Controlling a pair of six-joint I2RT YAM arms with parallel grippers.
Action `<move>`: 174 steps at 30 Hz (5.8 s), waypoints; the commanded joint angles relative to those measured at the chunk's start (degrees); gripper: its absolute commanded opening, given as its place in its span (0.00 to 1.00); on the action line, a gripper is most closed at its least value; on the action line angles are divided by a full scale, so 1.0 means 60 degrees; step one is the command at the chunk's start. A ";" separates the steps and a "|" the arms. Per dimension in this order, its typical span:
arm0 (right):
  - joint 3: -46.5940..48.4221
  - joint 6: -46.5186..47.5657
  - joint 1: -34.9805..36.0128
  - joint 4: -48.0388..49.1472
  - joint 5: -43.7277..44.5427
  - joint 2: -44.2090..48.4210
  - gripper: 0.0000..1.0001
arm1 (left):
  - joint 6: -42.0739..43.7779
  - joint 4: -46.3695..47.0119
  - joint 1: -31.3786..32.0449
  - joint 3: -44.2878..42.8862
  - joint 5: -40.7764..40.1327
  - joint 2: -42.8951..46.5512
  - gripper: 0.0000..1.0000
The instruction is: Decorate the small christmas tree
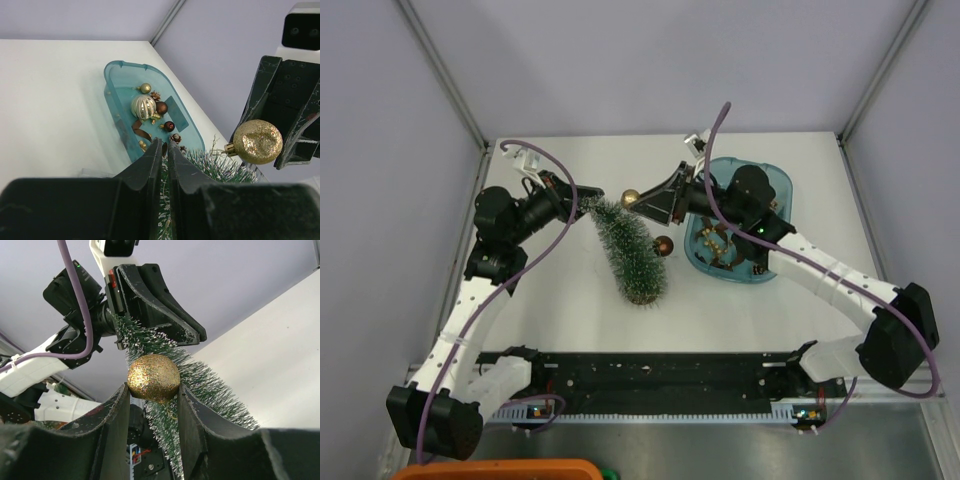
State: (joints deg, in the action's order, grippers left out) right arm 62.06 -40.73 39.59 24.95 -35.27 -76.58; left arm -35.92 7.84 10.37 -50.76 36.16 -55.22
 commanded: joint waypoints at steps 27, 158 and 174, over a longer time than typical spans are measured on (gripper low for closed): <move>0.0262 0.0724 0.0256 0.0031 0.0707 -0.0099 0.01 | -0.0077 0.0613 -0.0044 -0.0182 0.0184 0.0195 0.14; -0.0851 0.3346 -0.2893 -0.6136 0.7869 -0.3513 0.22 | 0.2530 -0.5407 -0.0498 -0.0651 -0.4839 0.2685 0.99; -0.0253 0.3273 -0.2893 -0.6720 0.8075 -0.0423 0.00 | 0.3160 -0.6549 -0.0498 -0.1573 -0.7167 0.2758 0.99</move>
State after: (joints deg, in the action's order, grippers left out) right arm 55.55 -21.12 22.96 -14.13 12.62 -84.84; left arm -19.00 -29.67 7.62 -56.01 1.34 -39.03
